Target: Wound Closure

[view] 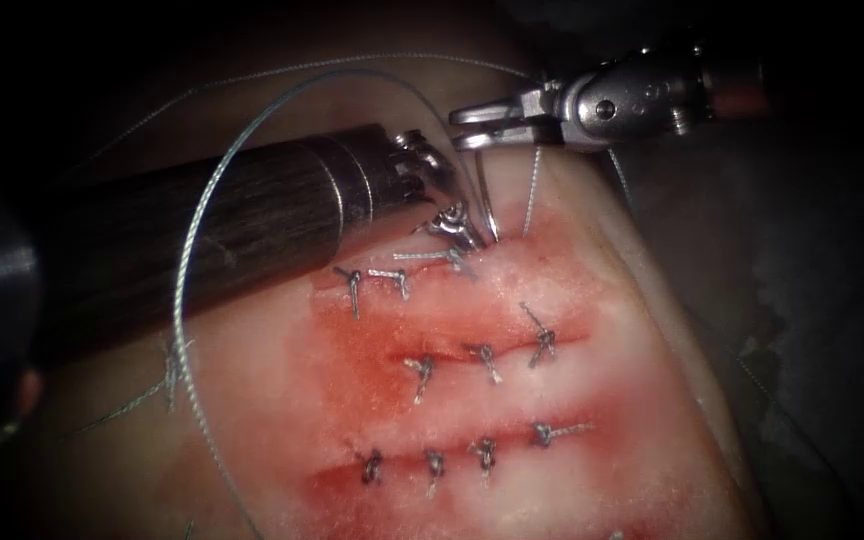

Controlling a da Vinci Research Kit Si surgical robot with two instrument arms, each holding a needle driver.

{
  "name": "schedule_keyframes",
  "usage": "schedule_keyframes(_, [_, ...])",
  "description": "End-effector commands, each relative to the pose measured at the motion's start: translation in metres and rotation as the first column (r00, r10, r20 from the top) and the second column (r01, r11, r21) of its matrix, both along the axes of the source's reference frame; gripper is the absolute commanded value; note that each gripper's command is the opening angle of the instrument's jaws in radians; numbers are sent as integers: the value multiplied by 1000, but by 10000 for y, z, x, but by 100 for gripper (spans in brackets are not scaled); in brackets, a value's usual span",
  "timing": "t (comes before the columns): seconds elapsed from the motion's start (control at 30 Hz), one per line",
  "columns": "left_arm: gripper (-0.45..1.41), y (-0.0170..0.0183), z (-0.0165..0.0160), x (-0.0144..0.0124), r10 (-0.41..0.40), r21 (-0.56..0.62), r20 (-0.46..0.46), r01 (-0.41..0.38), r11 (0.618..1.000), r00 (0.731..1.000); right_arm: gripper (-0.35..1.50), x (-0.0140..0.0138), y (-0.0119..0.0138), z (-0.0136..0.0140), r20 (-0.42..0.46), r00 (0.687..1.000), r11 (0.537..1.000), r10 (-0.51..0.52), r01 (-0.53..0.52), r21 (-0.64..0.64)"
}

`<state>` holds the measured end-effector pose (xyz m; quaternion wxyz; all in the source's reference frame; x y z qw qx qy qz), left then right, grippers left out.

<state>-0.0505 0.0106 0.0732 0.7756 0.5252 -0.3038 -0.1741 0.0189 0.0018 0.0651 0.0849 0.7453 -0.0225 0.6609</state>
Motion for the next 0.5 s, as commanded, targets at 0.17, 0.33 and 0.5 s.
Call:
schedule_keyframes(0.17, [-45, 13, 0, -5, -1, -8, 0, 1, 1000, 1000, -35, 8, 4, 3, -2, 1000, 1000, 3, -3, 13])
schedule_keyframes(0.33, [-45, 12, 0, -5, -1, -8, 0, 1, 1000, 1000, -35, 8, 7, -1, -15, 999, 999, 42, -43, -28])
schedule_keyframes(0.5, [-45, 12, -1, -5, -1, -8, 0, 1, 1000, 1000, -35, 8, 8, -3, -24, 998, 997, 51, -52, -52])
